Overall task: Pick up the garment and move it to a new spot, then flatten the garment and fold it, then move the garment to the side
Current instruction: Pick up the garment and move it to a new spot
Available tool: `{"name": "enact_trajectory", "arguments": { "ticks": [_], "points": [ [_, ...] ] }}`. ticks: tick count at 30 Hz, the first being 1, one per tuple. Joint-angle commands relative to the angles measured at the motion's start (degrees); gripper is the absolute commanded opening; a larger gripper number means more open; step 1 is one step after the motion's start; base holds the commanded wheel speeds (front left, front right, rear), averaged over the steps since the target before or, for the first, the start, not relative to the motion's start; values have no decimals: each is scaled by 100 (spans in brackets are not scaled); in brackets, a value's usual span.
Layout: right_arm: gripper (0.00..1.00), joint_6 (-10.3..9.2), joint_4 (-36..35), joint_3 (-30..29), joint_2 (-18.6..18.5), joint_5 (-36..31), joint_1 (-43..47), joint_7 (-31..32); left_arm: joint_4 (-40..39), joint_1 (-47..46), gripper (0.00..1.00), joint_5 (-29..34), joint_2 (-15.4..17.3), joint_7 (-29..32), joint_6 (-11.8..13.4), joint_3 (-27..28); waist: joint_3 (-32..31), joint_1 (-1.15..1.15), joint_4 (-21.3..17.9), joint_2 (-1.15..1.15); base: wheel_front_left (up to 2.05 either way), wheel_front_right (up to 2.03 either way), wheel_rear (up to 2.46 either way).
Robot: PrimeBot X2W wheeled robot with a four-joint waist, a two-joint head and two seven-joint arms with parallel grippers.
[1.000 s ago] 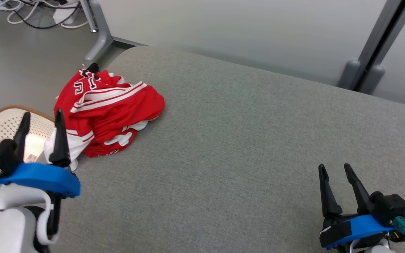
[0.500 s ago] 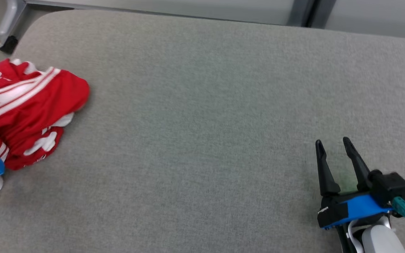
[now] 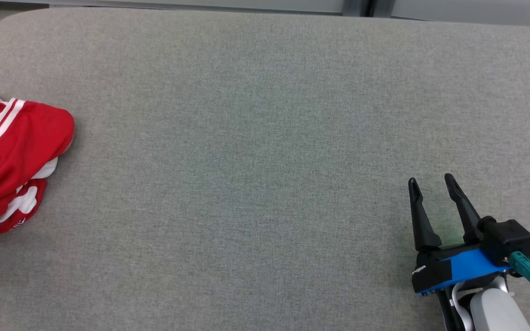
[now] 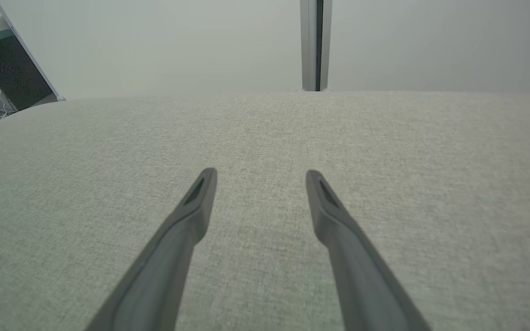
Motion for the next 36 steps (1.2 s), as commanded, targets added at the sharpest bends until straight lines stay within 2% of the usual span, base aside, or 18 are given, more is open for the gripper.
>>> {"name": "enact_trajectory", "arguments": {
  "ticks": [1, 5, 14, 18, 27, 30, 36],
  "points": [
    [100, 1, 46, 21, -23, 40, -16, -45, -10, -12, 0, 45, 48, -42, 60, -8, -128, -1, -45, 0, 0, 0, 0],
    [100, 1, 169, -3, -23, 129, 82, -90, -235, -108, 0, 179, 211, -222, 108, -33, -454, -1, -37, 0, 0, 0, 0],
    [100, 1, 447, 34, -24, 426, 304, -165, -1154, -581, 0, 529, 590, -494, 26, -235, -1202, -1, 10, 0, 0, 0, 0],
    [100, 1, 574, 95, -25, 565, 418, -184, -1802, -1117, 0, 730, 692, -443, -113, -523, -1593, -1, -69, 0, 0, 0, 0],
    [100, 1, 582, 60, -24, 631, 545, -197, -2633, -2222, 0, 992, 603, -220, -487, -1232, -1941, -1, -398, 0, 0, 0, 0],
    [100, 1, 541, 67, -25, 658, 561, -196, -2851, -2602, 0, 1007, 464, -95, -601, -1489, -1955, -1, -595, 0, 0, 0, 0],
    [100, 1, 508, 231, -23, 770, 506, -194, -3149, -2967, 0, 687, -57, 15, -702, -1785, -1841, -1, -1049, 0, 0, 0, 0]
  ]
}}
